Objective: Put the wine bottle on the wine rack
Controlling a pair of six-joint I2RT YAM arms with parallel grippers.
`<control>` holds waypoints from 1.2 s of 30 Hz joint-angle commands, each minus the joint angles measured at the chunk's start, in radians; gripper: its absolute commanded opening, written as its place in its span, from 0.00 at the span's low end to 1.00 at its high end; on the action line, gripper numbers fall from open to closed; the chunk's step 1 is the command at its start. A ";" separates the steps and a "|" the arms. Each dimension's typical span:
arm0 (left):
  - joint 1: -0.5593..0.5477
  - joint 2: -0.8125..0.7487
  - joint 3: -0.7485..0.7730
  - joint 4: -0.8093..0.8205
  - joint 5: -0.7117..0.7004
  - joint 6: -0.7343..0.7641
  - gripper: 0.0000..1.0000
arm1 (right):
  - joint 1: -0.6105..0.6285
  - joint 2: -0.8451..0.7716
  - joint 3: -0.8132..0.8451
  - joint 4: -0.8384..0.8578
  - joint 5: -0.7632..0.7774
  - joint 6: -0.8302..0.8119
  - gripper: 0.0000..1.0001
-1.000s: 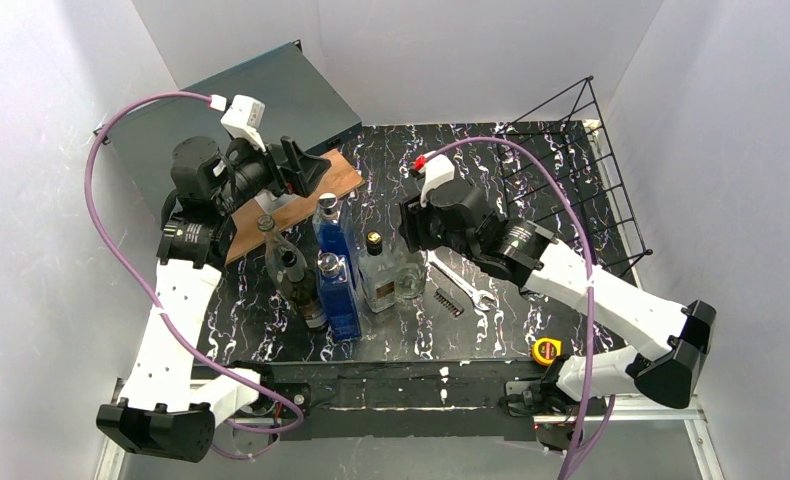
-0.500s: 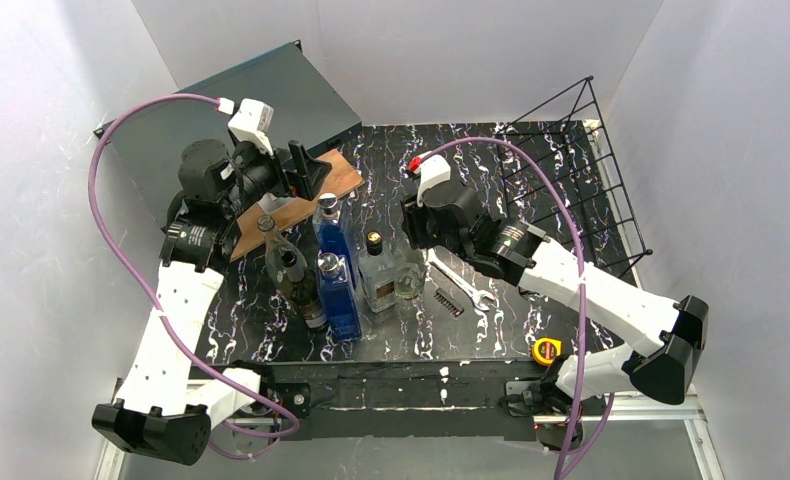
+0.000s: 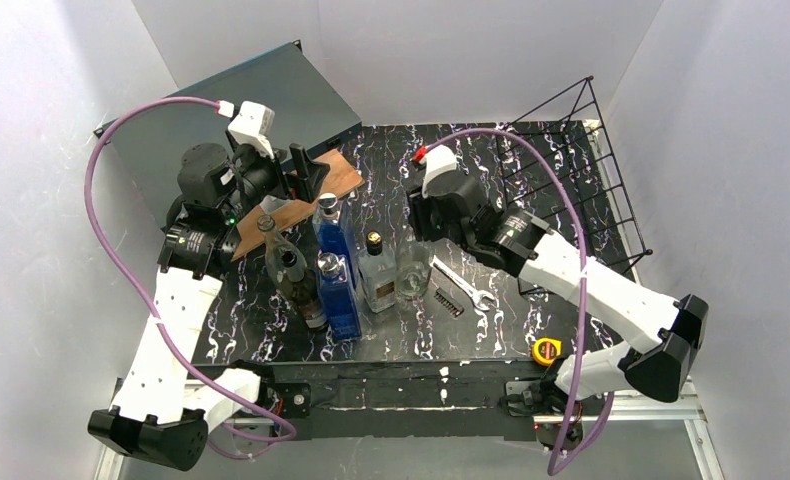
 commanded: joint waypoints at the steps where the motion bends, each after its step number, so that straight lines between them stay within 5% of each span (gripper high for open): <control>1: -0.009 -0.023 0.000 -0.004 -0.022 0.021 0.99 | -0.076 -0.007 0.169 0.133 0.038 0.027 0.01; 26: -0.067 -0.038 0.000 -0.008 -0.030 0.020 0.99 | -0.713 0.301 0.533 0.234 -0.076 0.088 0.01; 36: -0.081 -0.020 0.012 -0.014 -0.007 0.005 0.99 | -0.799 0.489 0.714 0.316 -0.038 0.105 0.01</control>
